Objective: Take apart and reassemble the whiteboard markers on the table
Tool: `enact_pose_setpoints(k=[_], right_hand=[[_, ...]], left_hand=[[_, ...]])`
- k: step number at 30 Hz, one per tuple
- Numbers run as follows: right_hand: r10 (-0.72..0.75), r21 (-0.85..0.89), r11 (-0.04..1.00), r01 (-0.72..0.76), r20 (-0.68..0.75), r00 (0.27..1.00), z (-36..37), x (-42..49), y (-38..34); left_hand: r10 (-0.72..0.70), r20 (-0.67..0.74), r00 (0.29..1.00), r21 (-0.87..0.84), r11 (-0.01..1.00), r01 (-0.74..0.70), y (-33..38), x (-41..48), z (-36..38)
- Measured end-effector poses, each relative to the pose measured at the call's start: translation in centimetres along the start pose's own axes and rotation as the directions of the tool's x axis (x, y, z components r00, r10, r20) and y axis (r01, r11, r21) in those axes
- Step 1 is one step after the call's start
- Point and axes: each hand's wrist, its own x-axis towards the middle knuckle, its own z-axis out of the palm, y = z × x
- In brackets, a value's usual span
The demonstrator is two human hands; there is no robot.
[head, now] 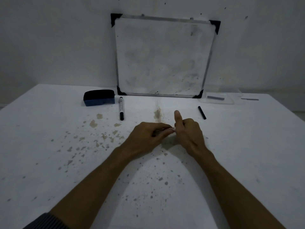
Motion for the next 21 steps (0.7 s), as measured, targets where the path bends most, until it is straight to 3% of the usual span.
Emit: enact_pose_setpoints(k=[4, 6, 8, 11, 13, 16, 18, 21], right_hand=[[0.081, 0.056, 0.995, -0.081, 0.011, 0.997, 0.1, 0.8, 0.3], [-0.094, 0.076, 0.992, 0.098, -0.058, 0.994, 0.1, 0.4, 0.5], [-0.326, -0.008, 0.945, 0.327, -0.115, 0.938, -0.2, 0.0, 0.8], [-0.454, -0.042, 0.891, 0.453, -0.109, 0.884, -0.6, -0.3, 0.7], [-0.373, -0.009, 0.928, 0.373, -0.091, 0.923, -0.6, -0.3, 0.0], [-0.105, 0.047, 0.993, 0.106, -0.020, 0.994, -0.3, -0.3, -0.4], [0.053, 0.034, 0.998, -0.054, 0.041, 0.998, -0.4, 0.1, -0.4], [0.144, 0.033, 0.989, -0.146, 0.073, 0.987, -0.3, 0.8, -0.2]], left_hand=[[0.094, -0.103, 0.990, 0.054, 0.995, -0.089, -0.3, 0.3, 0.2], [0.036, -0.051, 0.998, -0.072, 0.997, -0.039, 0.2, 0.1, 0.0], [-0.113, 0.121, 0.986, -0.270, 0.952, 0.143, 0.8, 0.2, -0.8], [-0.177, 0.263, 0.948, -0.349, 0.899, 0.265, 1.3, 0.4, -1.8], [-0.160, 0.212, 0.964, -0.357, 0.906, 0.228, 1.5, 0.2, -1.8], [-0.126, 0.068, 0.990, -0.320, 0.937, 0.142, 0.8, -0.1, -0.8], [-0.014, -0.041, 0.999, -0.090, 0.996, 0.011, -0.3, 0.1, -0.1], [0.191, -0.149, 0.970, 0.247, 0.957, -0.150, -0.6, 0.2, 0.1]])
